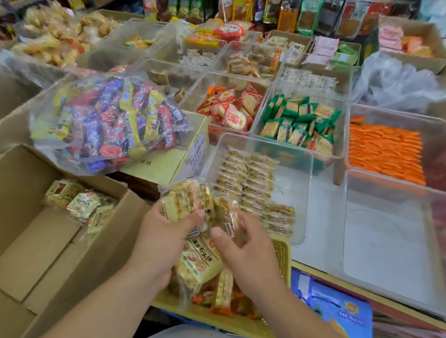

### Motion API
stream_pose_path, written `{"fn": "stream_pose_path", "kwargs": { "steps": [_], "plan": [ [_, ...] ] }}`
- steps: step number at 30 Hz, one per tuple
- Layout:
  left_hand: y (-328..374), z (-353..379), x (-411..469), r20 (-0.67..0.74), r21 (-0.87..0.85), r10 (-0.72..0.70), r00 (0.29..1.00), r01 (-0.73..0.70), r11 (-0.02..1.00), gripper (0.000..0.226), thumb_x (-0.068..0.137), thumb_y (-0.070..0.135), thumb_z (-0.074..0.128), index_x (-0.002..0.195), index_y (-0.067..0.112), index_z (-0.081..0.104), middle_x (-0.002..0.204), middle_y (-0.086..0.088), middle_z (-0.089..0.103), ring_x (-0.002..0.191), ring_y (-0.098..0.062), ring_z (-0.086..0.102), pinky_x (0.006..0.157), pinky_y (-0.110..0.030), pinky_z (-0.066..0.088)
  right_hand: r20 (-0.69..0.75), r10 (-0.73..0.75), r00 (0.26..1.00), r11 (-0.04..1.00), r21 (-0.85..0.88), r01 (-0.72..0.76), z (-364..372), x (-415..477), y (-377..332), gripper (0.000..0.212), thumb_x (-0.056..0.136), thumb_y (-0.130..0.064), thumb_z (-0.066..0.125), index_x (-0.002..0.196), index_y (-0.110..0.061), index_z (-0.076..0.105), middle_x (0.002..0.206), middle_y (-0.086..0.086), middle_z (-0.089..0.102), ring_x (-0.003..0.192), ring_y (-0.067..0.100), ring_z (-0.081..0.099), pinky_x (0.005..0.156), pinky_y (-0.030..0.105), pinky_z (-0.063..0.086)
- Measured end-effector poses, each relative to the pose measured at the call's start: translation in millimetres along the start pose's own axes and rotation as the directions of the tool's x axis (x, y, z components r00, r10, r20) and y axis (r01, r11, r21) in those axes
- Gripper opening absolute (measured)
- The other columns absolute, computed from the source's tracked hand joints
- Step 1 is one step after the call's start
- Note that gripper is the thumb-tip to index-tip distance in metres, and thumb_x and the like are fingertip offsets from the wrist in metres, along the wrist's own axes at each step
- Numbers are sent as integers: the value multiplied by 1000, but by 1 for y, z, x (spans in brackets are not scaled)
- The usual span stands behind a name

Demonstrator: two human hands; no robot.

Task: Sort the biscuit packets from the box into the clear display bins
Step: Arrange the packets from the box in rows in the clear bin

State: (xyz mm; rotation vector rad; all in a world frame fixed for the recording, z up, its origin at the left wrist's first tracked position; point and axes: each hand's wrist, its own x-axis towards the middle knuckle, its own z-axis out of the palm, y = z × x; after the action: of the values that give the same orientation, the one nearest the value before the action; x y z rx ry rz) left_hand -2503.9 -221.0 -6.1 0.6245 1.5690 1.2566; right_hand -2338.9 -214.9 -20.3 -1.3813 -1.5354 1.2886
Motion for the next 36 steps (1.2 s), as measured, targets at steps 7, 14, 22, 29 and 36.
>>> {"fn": "stream_pose_path", "kwargs": {
  "steps": [7,14,22,29,36],
  "plan": [
    [-7,27,39,-2,-24,-100,995,100,995,28,81,16,86,104,24,74,98,-5,81,88,-27,79,78,-50,62,-88,1,996,998,-65,-7,-57,51,26,35,96,-23,68,110,-53,57,93,-44,60,87,-15,57,71,0,39],
    [-28,28,74,-11,-189,-259,966,252,949,34,89,13,78,121,18,70,105,-12,80,93,-34,78,76,-51,63,121,-21,992,671,-734,104,-143,134,54,32,94,-11,65,123,-22,69,110,3,69,101,24,62,87,35,50],
    [-42,12,75,28,-233,-340,940,337,912,41,79,21,81,119,16,72,105,-17,79,89,-39,77,65,-50,63,357,228,906,195,-928,316,-143,188,80,26,95,-8,54,115,-21,63,99,3,59,90,26,58,76,41,55],
    [-36,8,72,36,-219,-318,947,318,922,39,79,20,79,117,16,72,107,-16,79,91,-38,77,64,-48,64,307,457,835,33,-944,328,-119,201,91,28,102,-32,45,106,-13,65,86,2,59,80,25,58,67,34,44],
    [-35,8,66,32,-220,-307,951,306,926,48,77,21,79,123,15,69,109,-15,78,92,-38,77,62,-46,63,314,577,754,120,-946,302,-112,214,96,23,102,-17,48,119,-7,61,109,9,64,92,26,60,72,33,46]
  ]
}}
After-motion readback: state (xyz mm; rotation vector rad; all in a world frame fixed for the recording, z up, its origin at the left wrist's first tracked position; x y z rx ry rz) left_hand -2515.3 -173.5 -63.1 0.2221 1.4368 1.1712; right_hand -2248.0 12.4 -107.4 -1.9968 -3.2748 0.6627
